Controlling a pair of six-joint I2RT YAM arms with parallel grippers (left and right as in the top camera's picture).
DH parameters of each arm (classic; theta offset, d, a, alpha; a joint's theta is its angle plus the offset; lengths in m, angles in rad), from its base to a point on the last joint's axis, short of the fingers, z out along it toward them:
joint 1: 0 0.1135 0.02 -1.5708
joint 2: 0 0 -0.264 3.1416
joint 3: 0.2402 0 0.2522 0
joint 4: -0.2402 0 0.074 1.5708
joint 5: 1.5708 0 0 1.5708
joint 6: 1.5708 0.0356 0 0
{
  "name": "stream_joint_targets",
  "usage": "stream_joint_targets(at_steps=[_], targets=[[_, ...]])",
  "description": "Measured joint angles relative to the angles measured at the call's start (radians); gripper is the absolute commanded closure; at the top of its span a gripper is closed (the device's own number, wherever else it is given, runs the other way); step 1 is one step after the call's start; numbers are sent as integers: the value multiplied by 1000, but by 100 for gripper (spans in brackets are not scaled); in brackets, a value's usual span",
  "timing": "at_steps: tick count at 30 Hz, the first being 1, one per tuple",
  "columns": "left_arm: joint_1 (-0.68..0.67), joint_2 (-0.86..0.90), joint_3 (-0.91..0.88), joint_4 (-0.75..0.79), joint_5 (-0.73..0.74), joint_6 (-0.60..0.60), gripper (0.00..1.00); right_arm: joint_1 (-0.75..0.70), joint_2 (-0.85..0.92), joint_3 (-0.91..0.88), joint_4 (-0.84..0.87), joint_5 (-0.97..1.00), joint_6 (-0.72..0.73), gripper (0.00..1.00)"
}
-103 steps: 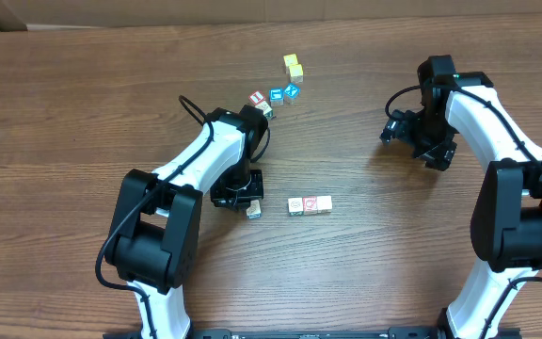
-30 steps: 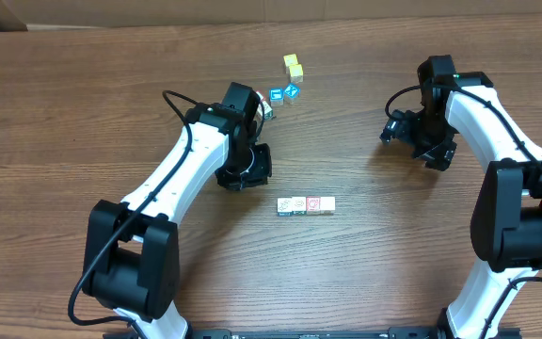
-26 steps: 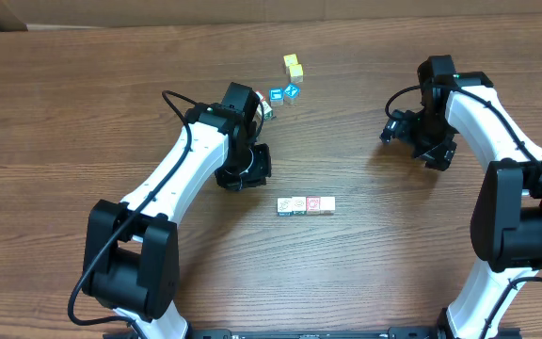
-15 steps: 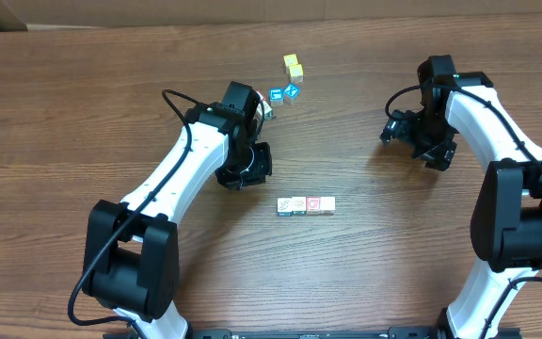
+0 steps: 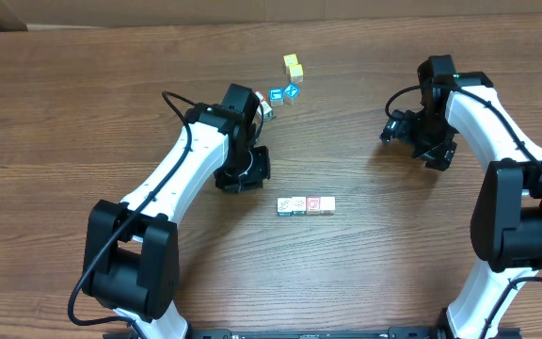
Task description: Flip 4 blocks
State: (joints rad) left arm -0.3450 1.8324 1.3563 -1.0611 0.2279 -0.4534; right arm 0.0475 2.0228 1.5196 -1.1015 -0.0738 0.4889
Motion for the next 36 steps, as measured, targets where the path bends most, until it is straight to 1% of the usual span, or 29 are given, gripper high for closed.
stream_joint_targets(at_steps=[4, 9, 11, 14, 21, 29, 33, 36], targets=[[0, 0, 0, -31, -50, 0, 95, 0, 0, 0, 0, 0, 0, 0], [0, 0, 0, -12, -79, 0, 94, 0, 0, 0, 1, 0, 0, 0], [0, 0, 0, -1, -82, 0, 96, 0, 0, 0, 1, 0, 0, 0], [0, 0, 0, 3, -83, 0, 96, 0, 0, 0, 0, 0, 0, 0], [-8, 0, 0, -3, -82, 0, 96, 0, 0, 0, 0, 0, 0, 0], [-55, 0, 0, -16, -82, 0, 96, 0, 0, 0, 1, 0, 0, 0], [-68, 0, 0, -8, -82, 0, 93, 0, 0, 0, 1, 0, 0, 0], [-70, 0, 0, -3, -82, 0, 94, 0, 0, 0, 1, 0, 0, 0]])
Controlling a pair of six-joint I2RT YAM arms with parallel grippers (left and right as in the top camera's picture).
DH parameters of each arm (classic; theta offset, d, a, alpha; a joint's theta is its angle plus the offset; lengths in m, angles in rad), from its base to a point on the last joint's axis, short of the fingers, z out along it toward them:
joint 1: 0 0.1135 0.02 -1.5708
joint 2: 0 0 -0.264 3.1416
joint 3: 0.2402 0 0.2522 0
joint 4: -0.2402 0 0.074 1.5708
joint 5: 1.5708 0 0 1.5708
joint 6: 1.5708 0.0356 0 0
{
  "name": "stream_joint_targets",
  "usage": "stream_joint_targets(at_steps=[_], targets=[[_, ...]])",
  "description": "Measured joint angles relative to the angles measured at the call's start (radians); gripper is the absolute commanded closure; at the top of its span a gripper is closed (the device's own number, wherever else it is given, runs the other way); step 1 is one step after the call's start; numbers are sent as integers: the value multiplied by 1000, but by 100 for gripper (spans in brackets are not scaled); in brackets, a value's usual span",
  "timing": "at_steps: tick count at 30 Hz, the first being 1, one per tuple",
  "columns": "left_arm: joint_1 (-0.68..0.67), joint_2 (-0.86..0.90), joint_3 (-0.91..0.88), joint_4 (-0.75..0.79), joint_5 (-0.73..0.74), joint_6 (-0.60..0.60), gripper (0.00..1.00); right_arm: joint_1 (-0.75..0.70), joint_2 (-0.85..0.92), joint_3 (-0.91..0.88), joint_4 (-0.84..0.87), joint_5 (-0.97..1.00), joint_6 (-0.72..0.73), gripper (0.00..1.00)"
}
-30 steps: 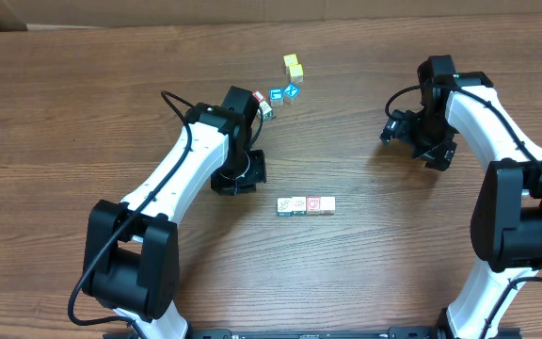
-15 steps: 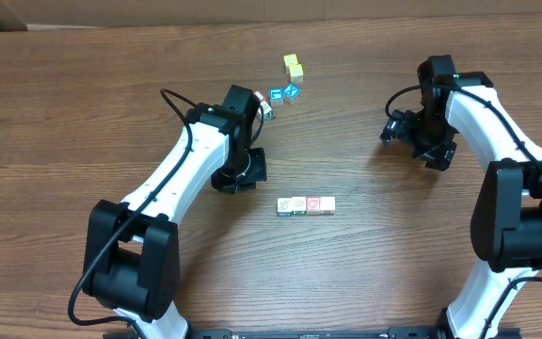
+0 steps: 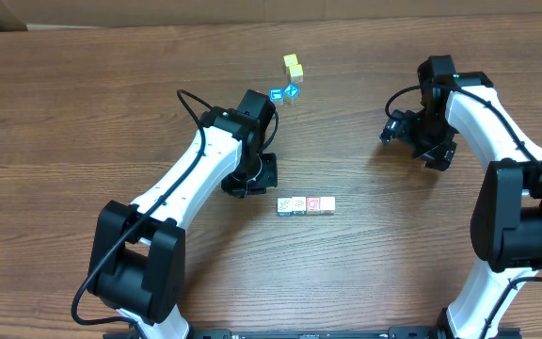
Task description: Flip 4 blocks
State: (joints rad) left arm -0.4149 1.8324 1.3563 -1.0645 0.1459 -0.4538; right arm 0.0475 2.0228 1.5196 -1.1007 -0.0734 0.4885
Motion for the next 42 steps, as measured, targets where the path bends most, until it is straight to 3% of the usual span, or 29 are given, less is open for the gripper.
stream_joint_targets(at_steps=[18, 25, 29, 34, 35, 36, 37, 38, 42], targets=[[0, 0, 0, 12, 0, 0, 96, 0, 0, 0, 8, 0, 0, 0], [0, 0, 0, 19, 0, 0, 96, 0, 0, 0, 185, -1, 0, 0], [0, 0, 0, 32, 2, 3, 76, 0, 0, 0, 193, -19, 0, 0], [0, 0, 0, 40, 3, 0, 74, 0, 0, 0, 51, -94, 0, 0], [0, 0, 0, 40, 3, 0, 74, 0, 0, 0, 29, -103, -4, 5], [0, 0, 0, 40, 3, 0, 74, 0, 0, 0, 10, -111, -21, 37], [0, 0, 0, 39, 3, 0, 74, 0, 0, 0, -6, -118, -47, 90], [0, 0, 0, 39, 3, 0, 74, 0, 0, 0, -27, -124, -85, 96], [0, 0, 0, 37, 3, 0, 74, -2, 0, 5, -145, -140, -217, 96]])
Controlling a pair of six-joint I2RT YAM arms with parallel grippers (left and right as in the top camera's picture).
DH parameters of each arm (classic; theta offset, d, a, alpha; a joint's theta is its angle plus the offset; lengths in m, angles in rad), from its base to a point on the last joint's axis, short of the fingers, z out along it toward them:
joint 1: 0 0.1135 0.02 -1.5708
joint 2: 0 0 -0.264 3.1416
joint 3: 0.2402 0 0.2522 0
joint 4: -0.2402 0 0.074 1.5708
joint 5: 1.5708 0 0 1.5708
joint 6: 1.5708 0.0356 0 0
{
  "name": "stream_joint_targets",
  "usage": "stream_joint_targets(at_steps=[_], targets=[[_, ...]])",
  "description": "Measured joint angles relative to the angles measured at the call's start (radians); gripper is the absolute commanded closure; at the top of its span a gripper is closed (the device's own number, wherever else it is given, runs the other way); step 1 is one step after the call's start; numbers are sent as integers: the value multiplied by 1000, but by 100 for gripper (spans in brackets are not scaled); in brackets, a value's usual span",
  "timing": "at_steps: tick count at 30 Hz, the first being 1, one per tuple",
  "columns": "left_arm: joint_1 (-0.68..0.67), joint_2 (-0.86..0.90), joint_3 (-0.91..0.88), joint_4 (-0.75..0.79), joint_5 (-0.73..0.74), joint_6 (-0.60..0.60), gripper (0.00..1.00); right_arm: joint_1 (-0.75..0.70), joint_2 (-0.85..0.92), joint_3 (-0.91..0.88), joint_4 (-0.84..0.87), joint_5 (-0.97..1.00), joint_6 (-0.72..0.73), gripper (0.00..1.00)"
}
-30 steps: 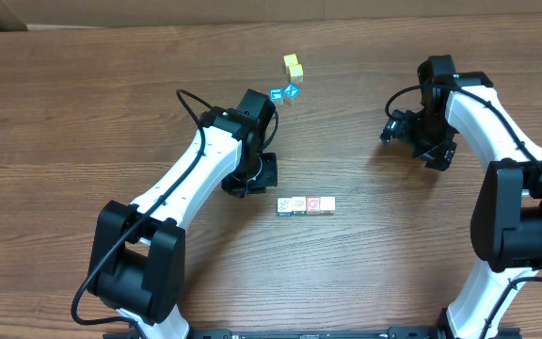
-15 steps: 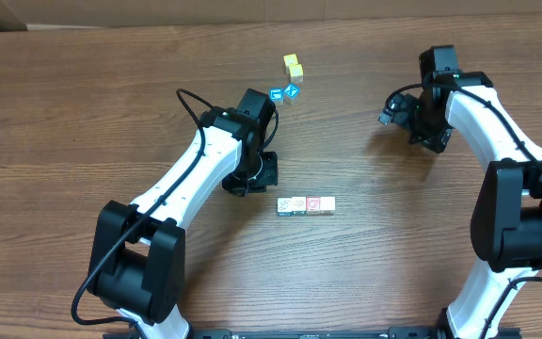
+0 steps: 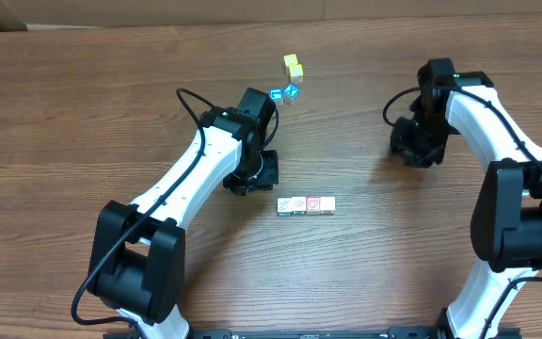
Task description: Flip 4 blocks
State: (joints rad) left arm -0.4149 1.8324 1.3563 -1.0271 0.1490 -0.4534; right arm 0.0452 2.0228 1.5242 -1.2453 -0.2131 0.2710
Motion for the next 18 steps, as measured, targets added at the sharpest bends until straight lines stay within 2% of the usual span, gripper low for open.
stream_joint_targets(at_steps=[4, 8, 18], targets=[[0, 0, 0, 3, 0, 0, 74, -11, 2, 54, -164, -37, -58, 96], [0, 0, 0, 14, 0, 0, 74, -18, -16, 134, -187, -54, -85, 96], [0, 0, 0, 6, 0, 0, 73, -18, -342, 209, -216, -32, -68, 96]])
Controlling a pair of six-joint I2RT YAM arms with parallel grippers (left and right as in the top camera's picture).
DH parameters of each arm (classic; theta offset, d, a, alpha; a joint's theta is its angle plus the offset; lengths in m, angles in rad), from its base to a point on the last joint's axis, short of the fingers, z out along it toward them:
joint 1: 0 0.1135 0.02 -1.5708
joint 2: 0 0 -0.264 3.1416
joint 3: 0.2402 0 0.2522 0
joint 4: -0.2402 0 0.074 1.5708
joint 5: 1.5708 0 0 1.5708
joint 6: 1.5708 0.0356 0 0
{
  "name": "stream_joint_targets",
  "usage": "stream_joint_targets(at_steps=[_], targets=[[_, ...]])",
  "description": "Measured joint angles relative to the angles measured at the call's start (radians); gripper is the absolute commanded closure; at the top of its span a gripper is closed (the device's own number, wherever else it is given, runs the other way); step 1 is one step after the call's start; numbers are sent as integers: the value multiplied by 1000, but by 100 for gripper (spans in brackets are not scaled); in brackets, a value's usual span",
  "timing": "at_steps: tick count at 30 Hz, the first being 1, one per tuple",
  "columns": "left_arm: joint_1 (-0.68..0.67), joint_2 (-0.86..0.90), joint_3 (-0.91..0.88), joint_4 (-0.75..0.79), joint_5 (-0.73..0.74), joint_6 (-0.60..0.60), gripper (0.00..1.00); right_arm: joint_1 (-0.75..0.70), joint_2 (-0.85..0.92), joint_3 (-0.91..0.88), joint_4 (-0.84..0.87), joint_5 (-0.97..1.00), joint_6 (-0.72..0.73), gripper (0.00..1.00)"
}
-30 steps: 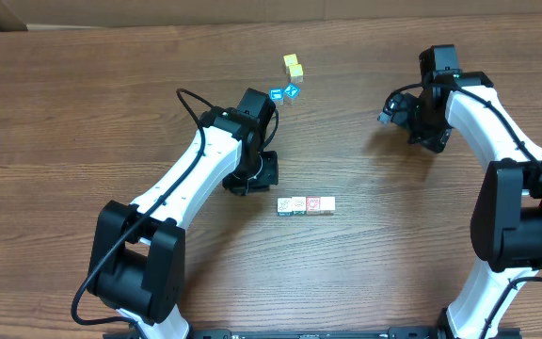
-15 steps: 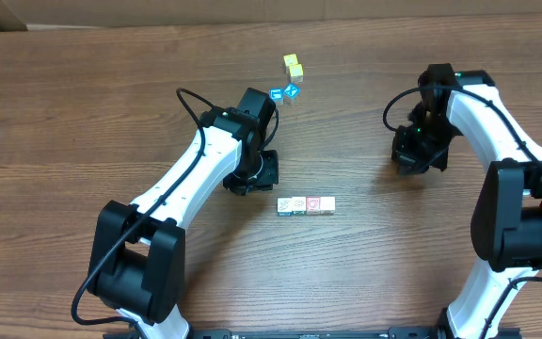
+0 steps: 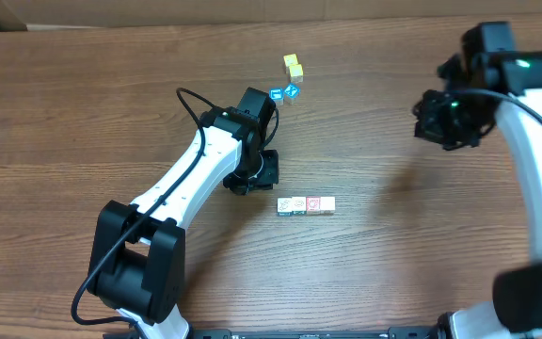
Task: Flip 4 blocks
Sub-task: 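Move the right gripper toward the right end of the block row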
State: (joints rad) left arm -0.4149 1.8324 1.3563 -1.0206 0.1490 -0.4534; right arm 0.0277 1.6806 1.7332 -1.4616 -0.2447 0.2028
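Several small blocks (image 3: 306, 204) lie in a row at the table's middle, green-marked at the left end, red and pale at the right. Two blue blocks (image 3: 282, 93) and two yellow blocks (image 3: 294, 66) sit farther back. My left gripper (image 3: 252, 181) hangs just up and left of the row; its fingers are hidden under the wrist, so its state is unclear. My right gripper (image 3: 440, 127) is raised high at the right, blurred, far from the blocks; its jaws do not show.
The wooden table (image 3: 83, 113) fills the view. A cardboard wall (image 3: 252, 11) borders the far edge. The left arm's black cable (image 3: 191, 104) loops above its forearm.
The right arm has risen and swung to the right, now appearing larger and nearer the camera. The left arm and all blocks are where they were.
The left gripper was first to the left of the row, near the blue blocks. By 2.0 s ago it had come closer to the row's left end and stayed there. The right arm held still at the right, shifted slightly, and is now raised.
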Motion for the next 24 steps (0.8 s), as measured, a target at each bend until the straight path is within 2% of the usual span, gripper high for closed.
stream_joint_targets(at_steps=[7, 11, 18, 24], targets=[[0, 0, 0, 5, 0, 0, 73, 0, -2, -40, -1, 30, 6, 96], [0, 0, 0, 5, 0, 0, 75, 2, 8, -122, 65, -68, 26, 96], [0, 0, 0, 12, 0, -16, 81, 107, 10, -328, 360, -163, 210, 96], [0, 0, 0, 12, -8, -19, 91, 282, 14, -450, 478, -33, 394, 96]])
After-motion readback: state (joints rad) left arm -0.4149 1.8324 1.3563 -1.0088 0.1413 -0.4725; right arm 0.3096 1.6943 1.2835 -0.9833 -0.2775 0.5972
